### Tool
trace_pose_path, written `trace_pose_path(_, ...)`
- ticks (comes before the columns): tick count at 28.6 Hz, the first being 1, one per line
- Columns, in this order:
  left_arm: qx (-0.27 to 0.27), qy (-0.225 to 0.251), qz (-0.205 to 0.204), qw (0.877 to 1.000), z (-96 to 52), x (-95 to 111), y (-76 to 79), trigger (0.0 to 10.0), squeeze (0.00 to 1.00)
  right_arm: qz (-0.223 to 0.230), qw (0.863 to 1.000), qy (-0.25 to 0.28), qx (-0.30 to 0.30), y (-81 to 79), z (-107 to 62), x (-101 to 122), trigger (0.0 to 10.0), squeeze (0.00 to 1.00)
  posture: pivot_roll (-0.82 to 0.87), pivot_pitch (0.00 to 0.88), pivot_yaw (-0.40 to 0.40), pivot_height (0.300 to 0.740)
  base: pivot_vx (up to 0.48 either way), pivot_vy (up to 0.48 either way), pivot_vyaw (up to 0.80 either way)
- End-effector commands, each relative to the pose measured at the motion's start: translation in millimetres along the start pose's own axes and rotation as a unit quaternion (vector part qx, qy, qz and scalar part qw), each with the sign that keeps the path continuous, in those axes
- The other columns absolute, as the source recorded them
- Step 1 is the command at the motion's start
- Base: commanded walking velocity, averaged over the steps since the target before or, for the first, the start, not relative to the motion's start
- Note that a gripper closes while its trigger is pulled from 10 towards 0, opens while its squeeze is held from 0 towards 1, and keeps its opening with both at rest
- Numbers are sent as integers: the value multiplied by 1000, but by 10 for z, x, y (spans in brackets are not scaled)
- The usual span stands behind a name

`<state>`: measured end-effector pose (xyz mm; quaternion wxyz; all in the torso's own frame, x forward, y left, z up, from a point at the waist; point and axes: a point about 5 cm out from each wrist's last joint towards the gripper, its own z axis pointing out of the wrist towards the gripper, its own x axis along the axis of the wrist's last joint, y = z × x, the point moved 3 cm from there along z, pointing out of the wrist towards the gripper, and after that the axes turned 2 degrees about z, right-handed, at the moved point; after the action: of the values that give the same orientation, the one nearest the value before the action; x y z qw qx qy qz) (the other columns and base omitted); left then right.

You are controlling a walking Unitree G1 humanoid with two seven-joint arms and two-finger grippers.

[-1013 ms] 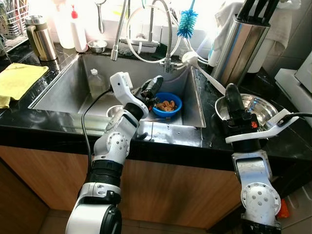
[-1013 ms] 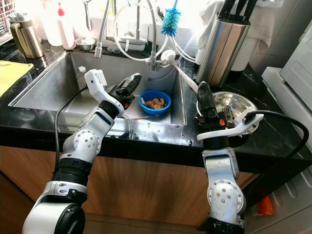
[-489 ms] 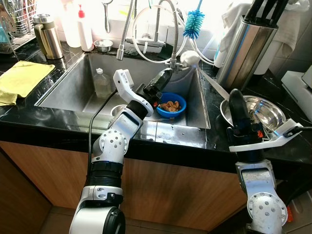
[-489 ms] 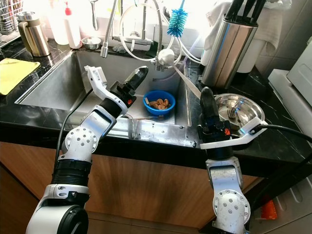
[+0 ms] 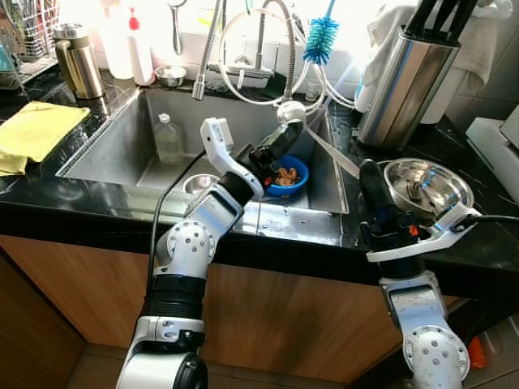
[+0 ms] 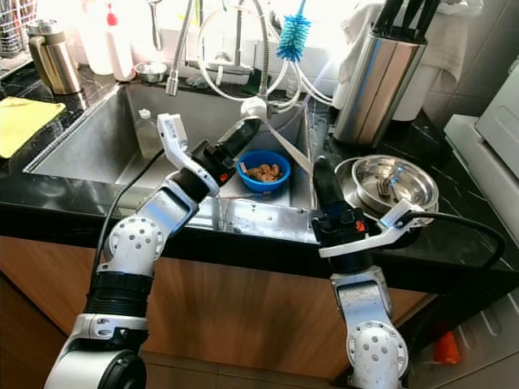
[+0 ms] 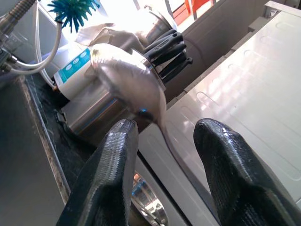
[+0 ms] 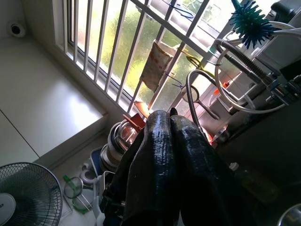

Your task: Kitchen organization

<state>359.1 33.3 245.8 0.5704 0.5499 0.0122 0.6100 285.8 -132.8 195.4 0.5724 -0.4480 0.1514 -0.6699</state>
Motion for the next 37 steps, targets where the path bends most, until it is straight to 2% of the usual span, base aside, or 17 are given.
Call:
trace_pose_path(1,-24,-5,-15,1000,25,-82,114,10000,0,13,1000,-4,-4,11,-28,-78,10000,0,122,15,-106,740,0,0,0)
trace_pose_path(28,-31,-12,0,999,23,-148,178,10000,0,22,999,-41,17,-83,-11,-242,10000,0,117,21,-111,740,0,0,0)
trace_pose_path(29,-29,-9,0,1000,25,-136,170,2039,0,22,999,-42,17,-82,-12,-242,10000,0,116,21,-111,740,0,0,0)
trace_pose_path(30,-26,-4,-2,1000,28,-118,161,0,0,21,999,-42,16,-81,-13,-240,10000,0,115,23,-111,740,0,0,0)
trace_pose_path(37,-25,6,-12,1000,25,-92,158,0,0,17,999,-36,10,-60,-22,-223,10000,0,116,23,-111,740,0,0,0)
